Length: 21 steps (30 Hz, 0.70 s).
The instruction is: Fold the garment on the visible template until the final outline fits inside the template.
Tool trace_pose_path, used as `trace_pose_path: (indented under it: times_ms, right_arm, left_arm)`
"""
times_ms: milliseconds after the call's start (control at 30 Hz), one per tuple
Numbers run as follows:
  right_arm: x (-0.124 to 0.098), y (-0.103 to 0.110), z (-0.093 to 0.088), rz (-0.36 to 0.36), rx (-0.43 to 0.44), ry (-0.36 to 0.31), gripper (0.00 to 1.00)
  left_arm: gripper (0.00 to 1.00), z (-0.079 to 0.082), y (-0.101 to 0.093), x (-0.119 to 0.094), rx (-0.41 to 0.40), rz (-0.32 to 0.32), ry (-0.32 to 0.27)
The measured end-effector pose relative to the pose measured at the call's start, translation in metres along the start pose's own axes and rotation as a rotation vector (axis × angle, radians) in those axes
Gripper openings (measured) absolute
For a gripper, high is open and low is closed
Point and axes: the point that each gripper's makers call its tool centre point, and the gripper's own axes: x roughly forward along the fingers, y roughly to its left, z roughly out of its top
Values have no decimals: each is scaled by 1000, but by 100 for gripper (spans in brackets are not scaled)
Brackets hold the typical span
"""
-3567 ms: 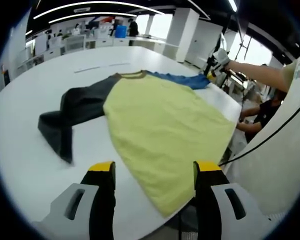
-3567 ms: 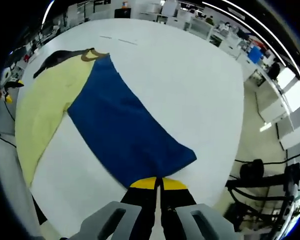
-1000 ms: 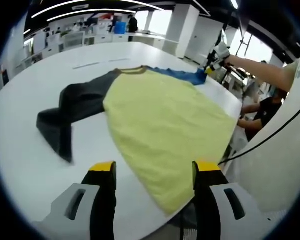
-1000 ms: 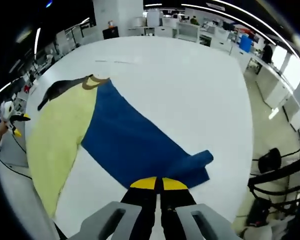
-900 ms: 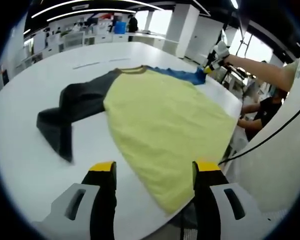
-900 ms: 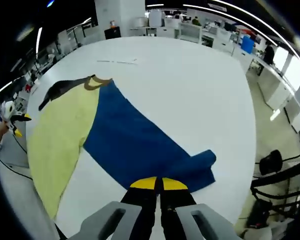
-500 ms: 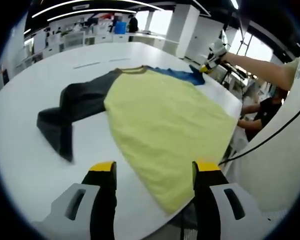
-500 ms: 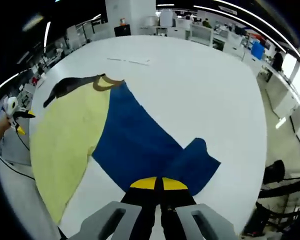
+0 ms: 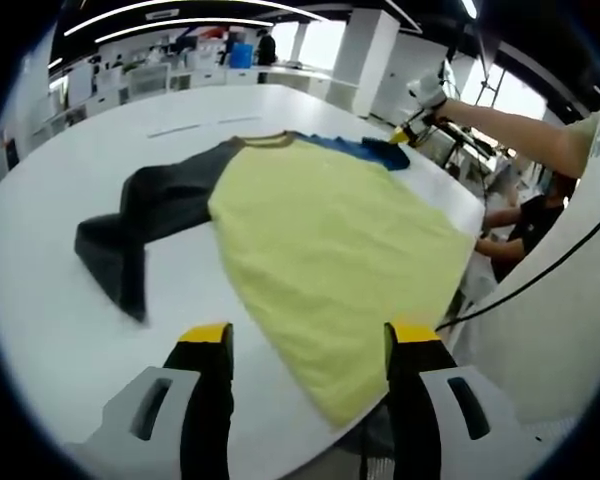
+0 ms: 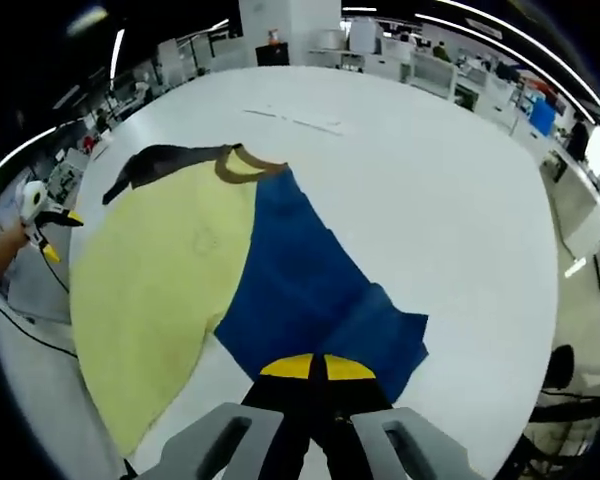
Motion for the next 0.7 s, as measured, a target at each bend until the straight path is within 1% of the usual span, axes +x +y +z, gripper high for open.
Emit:
trace_pose_path:
  times_ms: [167,300,700]
  right_arm:
    - [5,11,8,27,-1,-9,0]
    - [8,17,13,34,-9,-9,0]
    - [21,46,41,70,-54,-9,0]
  left_arm:
    - [58,0,0,0,-1,-1,-1]
    - [58,0,-1,-1,-2,-1,-3]
    - [58,3,-1,-2,6,-8,-12]
